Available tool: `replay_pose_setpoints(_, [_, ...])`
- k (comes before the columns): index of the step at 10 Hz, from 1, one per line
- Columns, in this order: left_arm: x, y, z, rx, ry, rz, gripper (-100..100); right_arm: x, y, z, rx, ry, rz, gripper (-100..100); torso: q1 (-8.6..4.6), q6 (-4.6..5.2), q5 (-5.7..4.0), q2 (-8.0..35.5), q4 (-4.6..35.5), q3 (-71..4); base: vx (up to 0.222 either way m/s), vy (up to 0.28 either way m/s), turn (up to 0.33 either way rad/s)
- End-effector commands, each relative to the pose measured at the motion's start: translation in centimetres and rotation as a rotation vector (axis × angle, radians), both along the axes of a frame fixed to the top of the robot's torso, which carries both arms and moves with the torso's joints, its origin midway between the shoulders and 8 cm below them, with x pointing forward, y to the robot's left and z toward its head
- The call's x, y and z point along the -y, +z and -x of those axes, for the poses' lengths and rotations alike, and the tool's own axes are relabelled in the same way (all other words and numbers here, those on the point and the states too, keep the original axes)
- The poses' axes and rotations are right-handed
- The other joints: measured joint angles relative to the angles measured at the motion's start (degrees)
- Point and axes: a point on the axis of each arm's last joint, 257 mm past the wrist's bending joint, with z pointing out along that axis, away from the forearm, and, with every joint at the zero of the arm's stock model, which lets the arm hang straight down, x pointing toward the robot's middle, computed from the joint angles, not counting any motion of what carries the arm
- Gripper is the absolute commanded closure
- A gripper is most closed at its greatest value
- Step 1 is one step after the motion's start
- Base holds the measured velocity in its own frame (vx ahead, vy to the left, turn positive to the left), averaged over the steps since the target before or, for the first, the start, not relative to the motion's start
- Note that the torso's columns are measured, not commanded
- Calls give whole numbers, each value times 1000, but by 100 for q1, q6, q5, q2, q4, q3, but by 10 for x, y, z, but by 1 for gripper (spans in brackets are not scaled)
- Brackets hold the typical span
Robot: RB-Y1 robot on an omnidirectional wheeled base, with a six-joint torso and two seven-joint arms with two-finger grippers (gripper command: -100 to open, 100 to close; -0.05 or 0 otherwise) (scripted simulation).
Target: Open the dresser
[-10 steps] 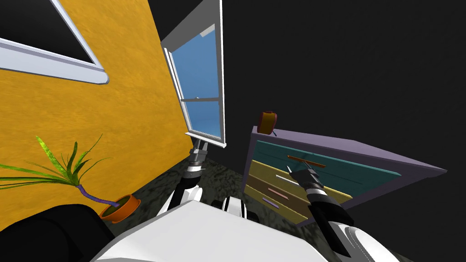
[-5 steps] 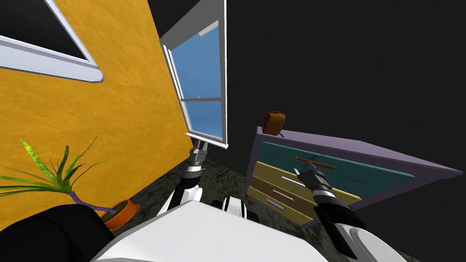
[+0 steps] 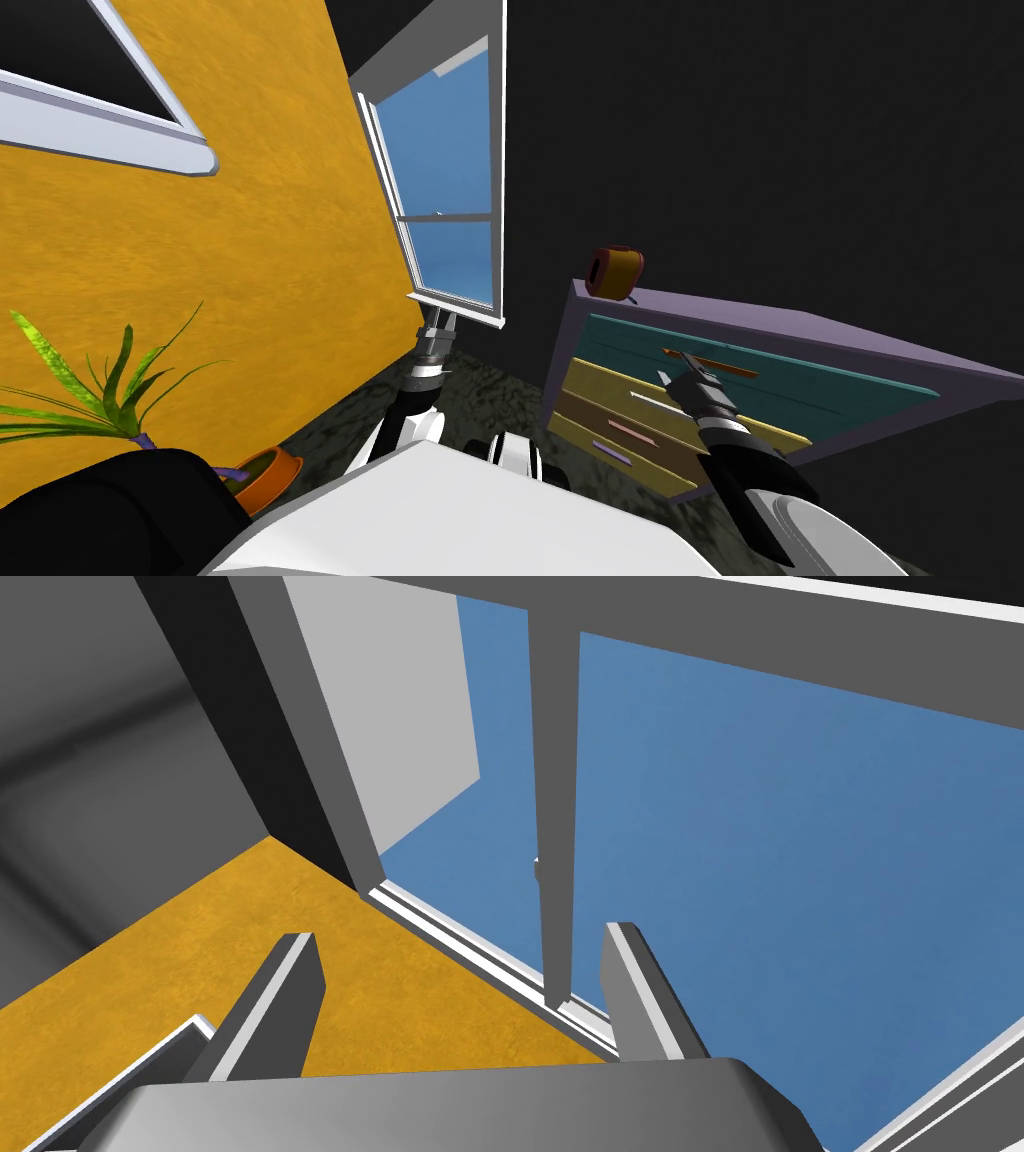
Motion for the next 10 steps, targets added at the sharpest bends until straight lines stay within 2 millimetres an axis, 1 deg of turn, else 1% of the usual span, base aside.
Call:
replay_pose_setpoints(1, [0,0,0,0,0,0,0,4,4,1,-1,4,2,-100,5,1,1,-27,-6,-15,61,17,-14])
replay_pose_setpoints(2, [0,0,0,0,0,0,0,1,1,0,0,1,0,100,8,-1,1,-14,-6,-11,-36,-12,36])
replay_pose_setpoints(3, [0,0,0,0,0,0,0,3,3,1,1,1,0,100,6,0,1,16,4,9,-22,-9,10])
replay_pose_setpoints(4, [0,0,0,0,0,0,0,0,7,3,4,13,2,100,11,1,3,13,5,9,-93,29,-82])
replay_pose_setpoints(7, [0,0,0,0,0,0,0,-4,13,4,9,28,3,100,26,0,6,17,5,11,-180,43,-64])
replay_pose_setpoints(8, [0,0,0,0,0,0,0,-3,12,4,7,26,3,100,30,1,9,9,2,5,-101,34,-21])
replay_pose_setpoints(9, [0,0,0,0,0,0,0,2,15,5,1,25,18,-100,11,-2,4,-33,-8,-18,92,25,-13])
replay_pose_setpoints(10, [0,0,0,0,0,0,0,5,16,6,-1,25,24,-100,5,-3,1,-85,-23,-51,180,37,-12])
